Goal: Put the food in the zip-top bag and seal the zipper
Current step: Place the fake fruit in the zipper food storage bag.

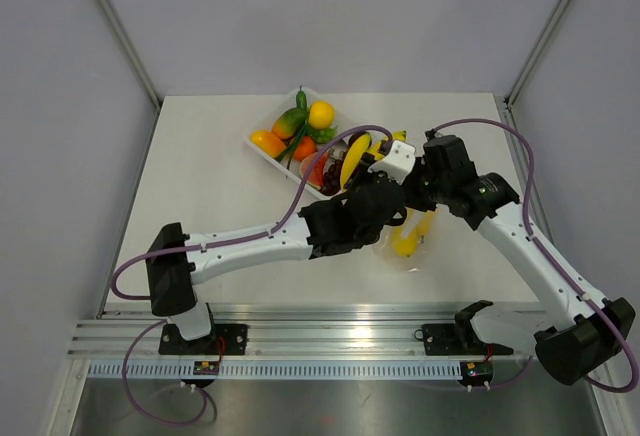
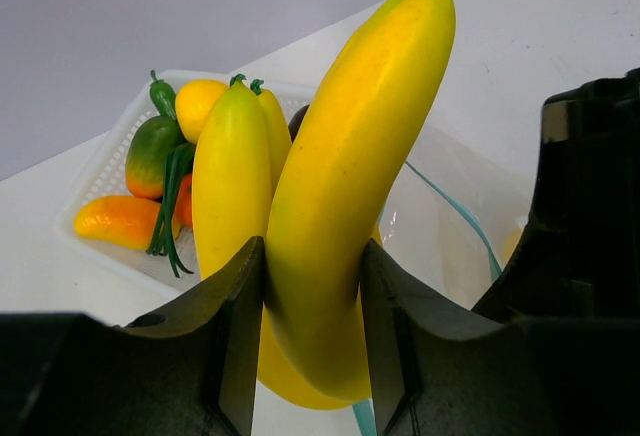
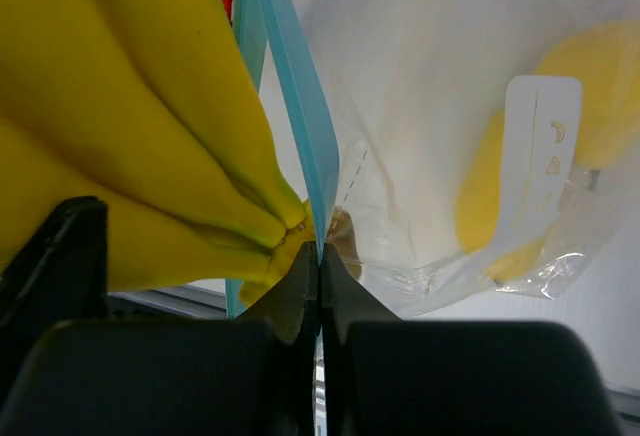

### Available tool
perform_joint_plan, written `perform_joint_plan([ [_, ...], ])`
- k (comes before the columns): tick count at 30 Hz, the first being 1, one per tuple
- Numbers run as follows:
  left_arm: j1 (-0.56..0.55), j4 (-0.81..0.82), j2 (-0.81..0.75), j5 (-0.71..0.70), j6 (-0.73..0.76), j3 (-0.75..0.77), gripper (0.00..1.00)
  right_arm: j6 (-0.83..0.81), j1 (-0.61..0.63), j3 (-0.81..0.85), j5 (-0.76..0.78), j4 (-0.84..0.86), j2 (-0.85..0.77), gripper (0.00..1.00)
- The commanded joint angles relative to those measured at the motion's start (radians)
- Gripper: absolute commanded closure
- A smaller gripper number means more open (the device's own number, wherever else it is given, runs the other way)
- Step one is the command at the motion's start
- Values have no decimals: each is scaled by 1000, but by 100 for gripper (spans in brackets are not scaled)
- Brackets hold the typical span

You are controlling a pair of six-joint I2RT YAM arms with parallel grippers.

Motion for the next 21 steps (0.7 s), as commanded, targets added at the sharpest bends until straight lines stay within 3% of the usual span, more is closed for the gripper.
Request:
perform_joint_plan([
  [1,-5,141,-1,-105,-38,-24,100,53,6,-4,-53,78,-46,100],
  [9,-19,239,2,-127,-3,-58,100,148,6,-37,-89,146,-107,100],
  [21,-17,117,-99,125,-139,-111,100,233,6,-116,-75,263,-137,100],
])
